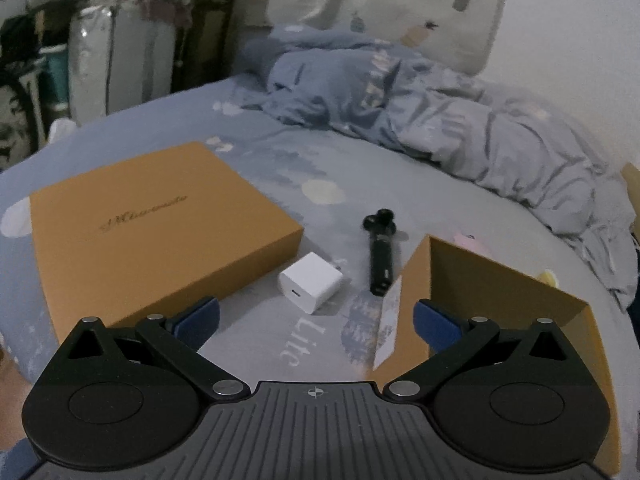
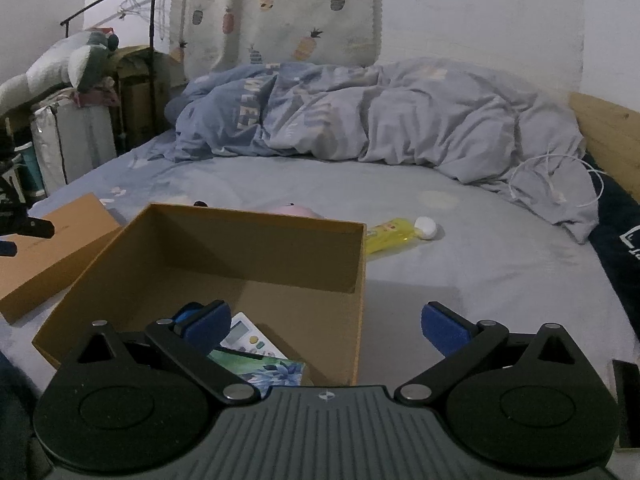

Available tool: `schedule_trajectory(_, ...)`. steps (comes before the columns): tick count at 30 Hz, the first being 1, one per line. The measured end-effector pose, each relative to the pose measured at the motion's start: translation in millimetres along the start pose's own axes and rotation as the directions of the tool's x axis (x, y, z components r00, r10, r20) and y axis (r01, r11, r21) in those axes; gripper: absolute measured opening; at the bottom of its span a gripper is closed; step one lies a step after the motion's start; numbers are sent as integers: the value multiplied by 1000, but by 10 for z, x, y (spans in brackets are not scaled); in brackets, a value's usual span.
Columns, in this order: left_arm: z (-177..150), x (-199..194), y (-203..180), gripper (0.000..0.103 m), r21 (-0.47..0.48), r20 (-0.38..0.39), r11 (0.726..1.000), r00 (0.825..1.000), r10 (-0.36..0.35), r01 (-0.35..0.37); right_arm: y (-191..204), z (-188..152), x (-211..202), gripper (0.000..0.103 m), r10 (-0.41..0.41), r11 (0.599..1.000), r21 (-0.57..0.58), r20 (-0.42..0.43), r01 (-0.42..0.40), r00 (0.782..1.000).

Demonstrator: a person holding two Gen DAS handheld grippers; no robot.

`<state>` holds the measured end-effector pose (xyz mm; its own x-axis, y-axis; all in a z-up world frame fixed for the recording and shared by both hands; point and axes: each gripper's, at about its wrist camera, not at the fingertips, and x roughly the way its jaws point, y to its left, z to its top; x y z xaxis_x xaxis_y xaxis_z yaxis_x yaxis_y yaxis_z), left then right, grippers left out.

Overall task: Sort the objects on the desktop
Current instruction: 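Move the left tool toward the white charger cube beside the box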

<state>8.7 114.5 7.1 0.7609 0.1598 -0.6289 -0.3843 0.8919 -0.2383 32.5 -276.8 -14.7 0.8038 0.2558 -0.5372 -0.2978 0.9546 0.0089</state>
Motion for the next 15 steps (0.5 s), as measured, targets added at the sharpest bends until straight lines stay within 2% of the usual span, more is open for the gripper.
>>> schedule_trajectory(4, 52, 95, 63, 103, -9, -12, 1000, 1000, 16, -17, 1, -5, 26, 103, 5, 1000, 6, -7, -5, 1000)
schedule_trajectory(8, 51, 487, 9, 103, 34, -44, 999, 998, 43, -41, -1, -11, 64, 103, 9, 1000, 14, -18, -9, 1000)
schedule_trajectory(12, 12, 718, 95, 103, 25, -86, 1000, 996, -10, 12, -3, -17, 102, 103, 13, 1000, 23, -28, -12, 1000)
schedule_trajectory(15, -15, 807, 125, 103, 38, -88, 996, 993, -73, 77, -5, -21, 130, 103, 16, 999, 29, -36, -15, 999)
